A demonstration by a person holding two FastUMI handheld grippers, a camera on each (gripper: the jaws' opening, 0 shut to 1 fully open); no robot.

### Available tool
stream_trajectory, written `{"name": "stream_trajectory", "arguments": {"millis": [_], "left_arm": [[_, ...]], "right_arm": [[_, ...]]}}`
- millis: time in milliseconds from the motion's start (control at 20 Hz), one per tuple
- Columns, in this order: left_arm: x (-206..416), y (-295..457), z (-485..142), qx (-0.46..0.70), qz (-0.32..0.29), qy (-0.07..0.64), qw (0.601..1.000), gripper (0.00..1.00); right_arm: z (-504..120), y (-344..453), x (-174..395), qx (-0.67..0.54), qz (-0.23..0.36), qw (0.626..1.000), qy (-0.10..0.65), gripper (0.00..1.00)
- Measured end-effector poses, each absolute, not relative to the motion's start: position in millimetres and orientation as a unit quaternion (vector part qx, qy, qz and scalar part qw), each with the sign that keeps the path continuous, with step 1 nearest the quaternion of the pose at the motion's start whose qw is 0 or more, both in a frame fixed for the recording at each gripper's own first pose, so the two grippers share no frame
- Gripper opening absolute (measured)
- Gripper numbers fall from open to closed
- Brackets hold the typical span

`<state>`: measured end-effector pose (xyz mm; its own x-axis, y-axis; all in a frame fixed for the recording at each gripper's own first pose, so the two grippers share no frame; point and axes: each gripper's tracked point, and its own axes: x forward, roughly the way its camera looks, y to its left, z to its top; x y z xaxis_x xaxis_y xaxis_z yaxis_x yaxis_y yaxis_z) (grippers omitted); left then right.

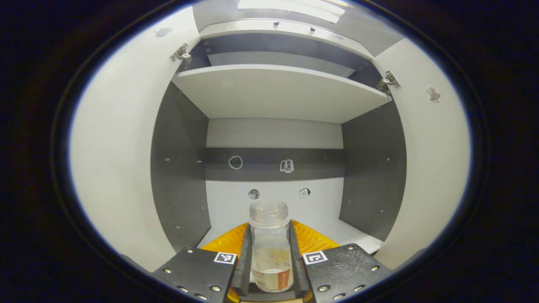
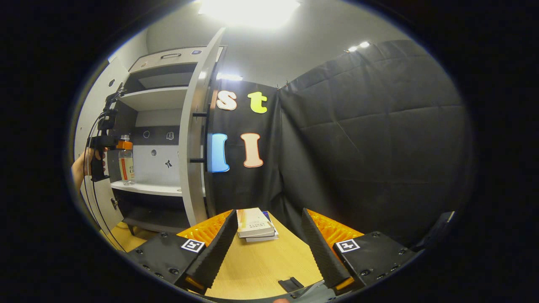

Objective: Grasp the bottle in the cabinet with the left hand and place it on the coaster, then close the right door with the right hand and the left door with the left hand.

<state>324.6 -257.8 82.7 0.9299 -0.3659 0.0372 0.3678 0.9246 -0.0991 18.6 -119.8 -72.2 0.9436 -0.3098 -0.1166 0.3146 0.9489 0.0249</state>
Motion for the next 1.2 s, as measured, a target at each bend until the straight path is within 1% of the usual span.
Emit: {"name": "stream_trajectory", "arguments": {"millis": [550, 1200], "left_arm": [[252.6, -251.1, 65.3, -0.053, -0.186, -0.011, 0.981, 0.42], [187.0, -244.7, 9.1, -0.072, -0.177, 0.001, 0.982, 0.42]], "right_arm": [[-75.2, -127.4, 0.5, 0.024, -0.116, 0.991, 0.06, 0.97], [-94.4, -127.5, -17.0, 0.029, -0.071, 0.995, 0.071, 0.97]]}}
